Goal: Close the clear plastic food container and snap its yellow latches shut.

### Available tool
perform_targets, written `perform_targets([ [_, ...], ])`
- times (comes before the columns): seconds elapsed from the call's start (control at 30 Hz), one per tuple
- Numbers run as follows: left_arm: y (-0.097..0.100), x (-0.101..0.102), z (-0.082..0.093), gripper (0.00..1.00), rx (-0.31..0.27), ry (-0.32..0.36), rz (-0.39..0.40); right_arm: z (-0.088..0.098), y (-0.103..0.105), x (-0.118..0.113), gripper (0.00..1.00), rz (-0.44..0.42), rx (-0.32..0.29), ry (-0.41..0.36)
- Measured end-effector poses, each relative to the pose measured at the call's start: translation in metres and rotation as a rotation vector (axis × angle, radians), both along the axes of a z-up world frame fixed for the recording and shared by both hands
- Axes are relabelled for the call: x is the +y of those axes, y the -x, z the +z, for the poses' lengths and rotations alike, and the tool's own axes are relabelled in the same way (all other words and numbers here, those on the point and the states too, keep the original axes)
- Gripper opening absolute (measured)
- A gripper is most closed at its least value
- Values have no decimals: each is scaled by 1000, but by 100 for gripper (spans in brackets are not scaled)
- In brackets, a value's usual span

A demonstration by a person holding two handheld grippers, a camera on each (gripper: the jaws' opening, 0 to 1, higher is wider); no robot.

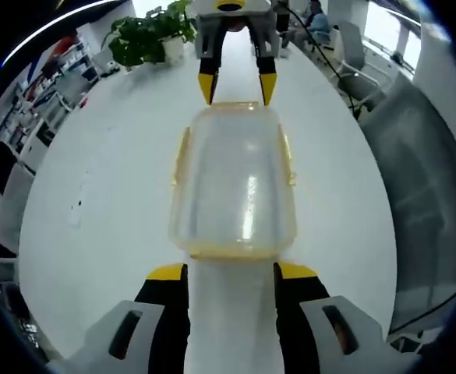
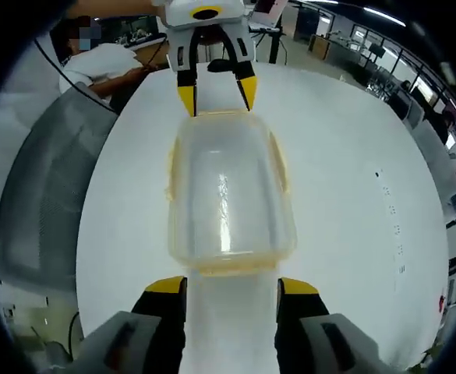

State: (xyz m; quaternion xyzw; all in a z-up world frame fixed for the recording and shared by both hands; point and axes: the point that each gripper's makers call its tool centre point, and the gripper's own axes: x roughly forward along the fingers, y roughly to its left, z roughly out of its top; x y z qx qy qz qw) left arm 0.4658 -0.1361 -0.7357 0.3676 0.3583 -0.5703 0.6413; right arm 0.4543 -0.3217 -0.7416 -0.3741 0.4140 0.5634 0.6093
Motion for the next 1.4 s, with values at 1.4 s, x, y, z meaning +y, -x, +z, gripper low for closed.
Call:
perform_targets([
  [1.4, -11, -8, 34, 45, 145, 235, 591, 27, -15, 27, 49, -643, 104, -206],
])
